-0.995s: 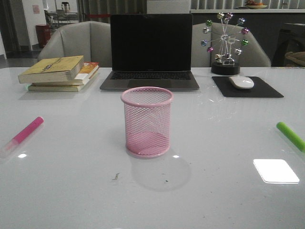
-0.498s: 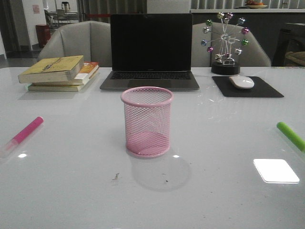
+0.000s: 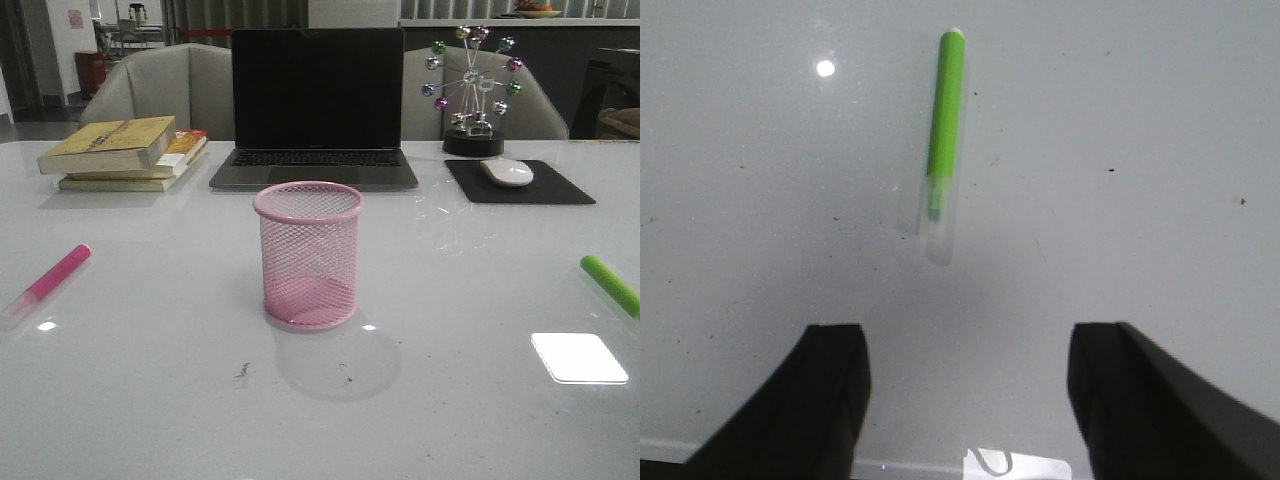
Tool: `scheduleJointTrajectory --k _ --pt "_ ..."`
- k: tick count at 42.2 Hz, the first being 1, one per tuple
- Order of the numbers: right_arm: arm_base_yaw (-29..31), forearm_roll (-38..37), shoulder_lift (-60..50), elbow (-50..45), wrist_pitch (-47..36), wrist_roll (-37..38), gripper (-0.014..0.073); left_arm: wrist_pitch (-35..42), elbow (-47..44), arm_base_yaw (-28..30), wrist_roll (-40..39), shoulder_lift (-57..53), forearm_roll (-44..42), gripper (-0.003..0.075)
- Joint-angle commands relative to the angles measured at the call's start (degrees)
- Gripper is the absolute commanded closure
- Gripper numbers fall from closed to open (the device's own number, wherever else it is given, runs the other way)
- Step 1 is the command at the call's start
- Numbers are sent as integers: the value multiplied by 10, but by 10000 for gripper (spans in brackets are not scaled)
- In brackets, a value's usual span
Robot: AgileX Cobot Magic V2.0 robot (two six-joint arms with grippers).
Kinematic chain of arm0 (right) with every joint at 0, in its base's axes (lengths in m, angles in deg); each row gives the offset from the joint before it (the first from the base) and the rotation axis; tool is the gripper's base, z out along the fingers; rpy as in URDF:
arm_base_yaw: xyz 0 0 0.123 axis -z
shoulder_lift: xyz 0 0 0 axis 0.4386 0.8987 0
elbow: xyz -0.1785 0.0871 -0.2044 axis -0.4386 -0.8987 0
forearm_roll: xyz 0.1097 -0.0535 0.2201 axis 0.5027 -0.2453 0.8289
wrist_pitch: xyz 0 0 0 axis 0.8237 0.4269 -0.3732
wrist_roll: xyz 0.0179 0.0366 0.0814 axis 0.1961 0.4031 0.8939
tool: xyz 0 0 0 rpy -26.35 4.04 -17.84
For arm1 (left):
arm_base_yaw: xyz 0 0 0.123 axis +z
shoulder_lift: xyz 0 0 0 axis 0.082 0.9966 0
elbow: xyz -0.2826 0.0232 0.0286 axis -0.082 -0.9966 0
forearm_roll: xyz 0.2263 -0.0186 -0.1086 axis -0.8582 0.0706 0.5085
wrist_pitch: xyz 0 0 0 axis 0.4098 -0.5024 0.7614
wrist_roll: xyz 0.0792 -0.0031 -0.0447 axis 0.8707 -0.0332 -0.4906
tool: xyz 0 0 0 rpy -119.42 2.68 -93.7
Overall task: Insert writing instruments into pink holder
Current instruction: 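Lower the right gripper onto the green marker and close it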
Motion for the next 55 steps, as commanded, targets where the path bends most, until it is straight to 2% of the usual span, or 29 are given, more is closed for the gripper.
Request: scheduleJointTrajectory --k 1,12,20,33,45,55 --pt "3 0 23 39 -18 -2 32 41 18 -16 18 0 24 140" --pt "3 0 152 111 -1 -2 32 59 18 -136 32 0 30 140" --pt "3 0 252 163 -1 -2 33 63 18 -187 32 0 30 140" --pt "3 22 413 251 -1 -2 33 63 18 -194 32 0 30 140" --pt "3 23 502 329 7 -2 37 63 18 -194 32 0 30 140" --pt "3 16 537 372 11 -2 181 61 18 -194 32 0 30 140"
